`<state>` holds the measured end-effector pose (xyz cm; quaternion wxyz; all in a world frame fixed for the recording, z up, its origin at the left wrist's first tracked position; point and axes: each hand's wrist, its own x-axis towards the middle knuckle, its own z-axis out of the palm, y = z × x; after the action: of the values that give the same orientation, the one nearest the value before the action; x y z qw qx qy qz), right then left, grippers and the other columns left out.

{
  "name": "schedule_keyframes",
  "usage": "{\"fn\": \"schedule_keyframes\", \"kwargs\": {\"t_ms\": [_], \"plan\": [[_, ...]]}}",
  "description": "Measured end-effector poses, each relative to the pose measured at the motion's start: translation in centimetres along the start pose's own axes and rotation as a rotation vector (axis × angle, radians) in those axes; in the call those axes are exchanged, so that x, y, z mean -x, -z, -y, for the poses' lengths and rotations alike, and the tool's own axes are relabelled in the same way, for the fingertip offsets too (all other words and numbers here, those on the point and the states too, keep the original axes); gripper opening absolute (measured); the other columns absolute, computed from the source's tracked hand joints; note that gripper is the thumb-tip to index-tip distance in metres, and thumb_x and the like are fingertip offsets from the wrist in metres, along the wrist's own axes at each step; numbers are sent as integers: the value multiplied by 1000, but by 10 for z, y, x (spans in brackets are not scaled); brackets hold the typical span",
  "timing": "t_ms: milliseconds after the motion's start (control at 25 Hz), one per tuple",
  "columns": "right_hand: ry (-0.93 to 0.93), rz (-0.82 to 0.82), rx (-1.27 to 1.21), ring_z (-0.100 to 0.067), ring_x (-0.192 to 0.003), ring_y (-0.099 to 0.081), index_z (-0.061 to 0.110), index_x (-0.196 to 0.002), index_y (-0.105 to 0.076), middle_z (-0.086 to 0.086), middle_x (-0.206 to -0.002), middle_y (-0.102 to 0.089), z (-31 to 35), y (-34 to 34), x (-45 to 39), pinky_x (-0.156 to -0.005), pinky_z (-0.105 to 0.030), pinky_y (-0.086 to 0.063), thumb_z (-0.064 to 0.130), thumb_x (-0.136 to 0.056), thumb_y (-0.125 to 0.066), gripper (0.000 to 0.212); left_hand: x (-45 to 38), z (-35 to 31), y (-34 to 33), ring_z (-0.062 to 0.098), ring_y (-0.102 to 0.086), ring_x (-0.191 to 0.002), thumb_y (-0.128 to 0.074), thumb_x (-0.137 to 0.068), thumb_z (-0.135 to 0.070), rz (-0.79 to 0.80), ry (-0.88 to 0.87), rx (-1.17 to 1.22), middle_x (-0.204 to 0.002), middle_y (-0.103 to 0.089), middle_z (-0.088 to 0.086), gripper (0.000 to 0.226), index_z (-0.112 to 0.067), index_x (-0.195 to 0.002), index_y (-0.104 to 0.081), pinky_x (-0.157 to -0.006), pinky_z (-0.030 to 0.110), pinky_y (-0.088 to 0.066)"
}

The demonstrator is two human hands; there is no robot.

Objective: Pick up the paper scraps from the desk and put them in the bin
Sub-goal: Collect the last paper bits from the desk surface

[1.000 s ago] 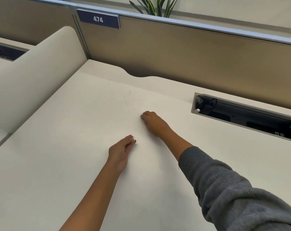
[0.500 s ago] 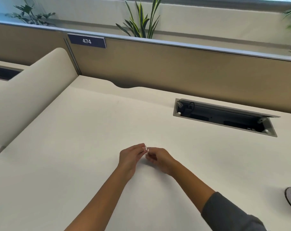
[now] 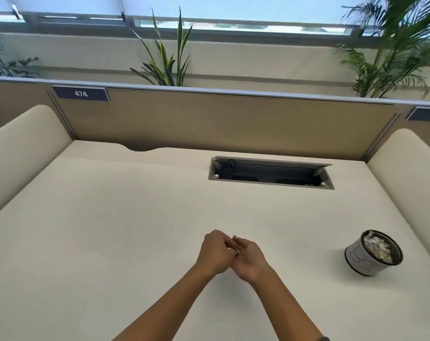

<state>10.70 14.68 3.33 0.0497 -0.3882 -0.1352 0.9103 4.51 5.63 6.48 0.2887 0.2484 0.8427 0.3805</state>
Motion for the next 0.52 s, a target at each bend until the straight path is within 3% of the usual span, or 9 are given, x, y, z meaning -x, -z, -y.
{"fn": "schedule_keyframes", "kwargs": {"t_ms": [80,200,280,400,520], "plan": [[18,19,-35,-28,-93,-59,4,-87,-57,-17,-92,-60,14,13,13,-98,-36,-45,9,-103,-37,26,4,-20,-18,13,-70,-88,-54,-80,-1,-3,-28,-55,-94,-76,2,34,-18,-94,-79,-69,19,-54],[16,52,-47,-26,-100,-61,0,-98,-60,-15,-98,-63,30,35,31,-101,-34,-44,8,-101,-37,24,13,-47,-49,16,-69,-95,-48,-82,-3,-9,-66,-93,-100,-74,4,34,-12,-98,-76,-77,24,-54],[36,51,-4,-26,-100,-62,-3,-103,-62,-14,-99,-65,40,46,43,-97,-34,-47,7,-100,-38,26,20,-62,-68,17,-69,-91,-46,-85,-7,11,-87,-92,-95,-73,4,29,-10,-95,-73,-75,24,-54],[99,16,1,-25,-89,-65,-4,-91,-66,-14,-82,-72,57,62,57,-81,-32,-49,6,-100,-35,34,26,-81,-89,13,-66,-94,-46,-87,-12,51,-140,-72,-99,-71,-3,29,-14,-103,-71,-78,20,-50],[112,6,-71,-26,-88,-62,-5,-90,-64,-17,-82,-69,72,80,66,-83,-31,-48,3,-100,-31,36,26,-90,-104,7,-65,-98,-49,-89,-18,63,-180,-53,-108,-70,-6,31,-21,-114,-68,-83,19,-50]]}}
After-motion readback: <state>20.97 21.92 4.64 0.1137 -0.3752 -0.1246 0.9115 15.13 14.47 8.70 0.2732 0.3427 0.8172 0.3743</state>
